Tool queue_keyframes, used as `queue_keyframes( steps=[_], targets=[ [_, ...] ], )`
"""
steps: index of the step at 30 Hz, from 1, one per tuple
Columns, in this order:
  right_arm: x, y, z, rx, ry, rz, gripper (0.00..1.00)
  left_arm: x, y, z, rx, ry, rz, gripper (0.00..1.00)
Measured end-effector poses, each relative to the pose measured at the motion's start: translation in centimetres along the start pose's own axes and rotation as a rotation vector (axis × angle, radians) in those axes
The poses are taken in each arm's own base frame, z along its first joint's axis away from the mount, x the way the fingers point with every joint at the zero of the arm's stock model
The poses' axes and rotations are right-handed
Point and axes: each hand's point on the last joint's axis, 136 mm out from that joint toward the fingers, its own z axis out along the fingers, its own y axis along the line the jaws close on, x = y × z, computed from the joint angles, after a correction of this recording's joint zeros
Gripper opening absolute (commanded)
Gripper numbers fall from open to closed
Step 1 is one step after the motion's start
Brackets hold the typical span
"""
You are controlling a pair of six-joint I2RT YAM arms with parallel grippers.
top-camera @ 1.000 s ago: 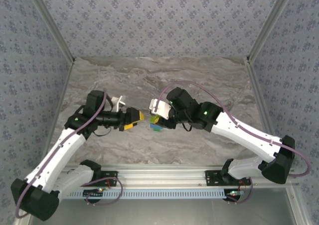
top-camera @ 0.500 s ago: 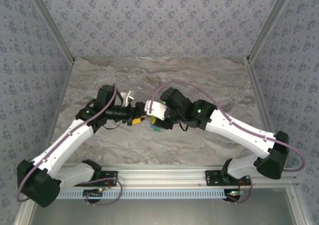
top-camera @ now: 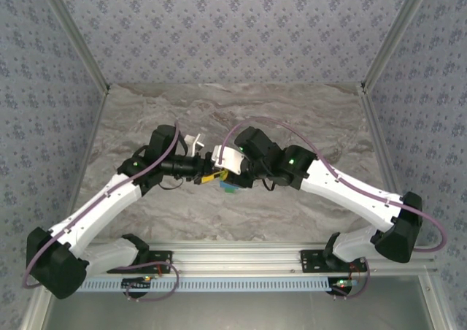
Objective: Assemble a carrot with lego
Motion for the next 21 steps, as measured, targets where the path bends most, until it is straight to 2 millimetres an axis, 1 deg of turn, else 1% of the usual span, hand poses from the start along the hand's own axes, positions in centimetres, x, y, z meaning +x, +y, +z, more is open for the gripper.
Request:
queue_keyframes(
  steps=[3, 7, 10, 13, 15, 16, 19, 21],
  targets=[
    [0.25, 0.05, 0.55, -0.008, 0.013, 0.003, 0.37, 0.1, 0.1, 0.25, -0.006, 0.004, 0.0, 0.62],
    [0.43, 0.11, 1.03, -0.014, 0.024, 0.003, 0.37, 0.07, 0.19, 0.39, -0.01, 0.003, -0.002, 0.51],
    [0.42, 0.11, 1.05, -0.014, 0.024, 0.003, 0.37, 0.01, 0.22, 0.39, -0.012, 0.0, 0.002, 0.42],
    [0.27, 0.0, 0.94, -0.012, 0.021, 0.004, 0.37, -0.11, 0.37, 0.39, -0.02, -0.008, 0.004, 0.36],
    [0.25, -0.04, 0.9, -0.011, 0.02, 0.004, 0.37, -0.18, 0.41, 0.38, -0.022, -0.011, 0.007, 0.35],
    [0.27, -0.05, 0.9, -0.011, 0.021, 0.004, 0.37, -0.19, 0.42, 0.39, -0.023, -0.012, 0.006, 0.3],
    [0.45, -0.16, 0.89, -0.01, 0.026, 0.008, 0.37, -0.22, 0.46, 0.46, -0.023, -0.011, 0.014, 0.25],
    [0.51, -0.21, 0.89, -0.01, 0.028, 0.01, 0.37, -0.29, 0.45, 0.52, -0.022, -0.012, 0.017, 0.19]
  ],
)
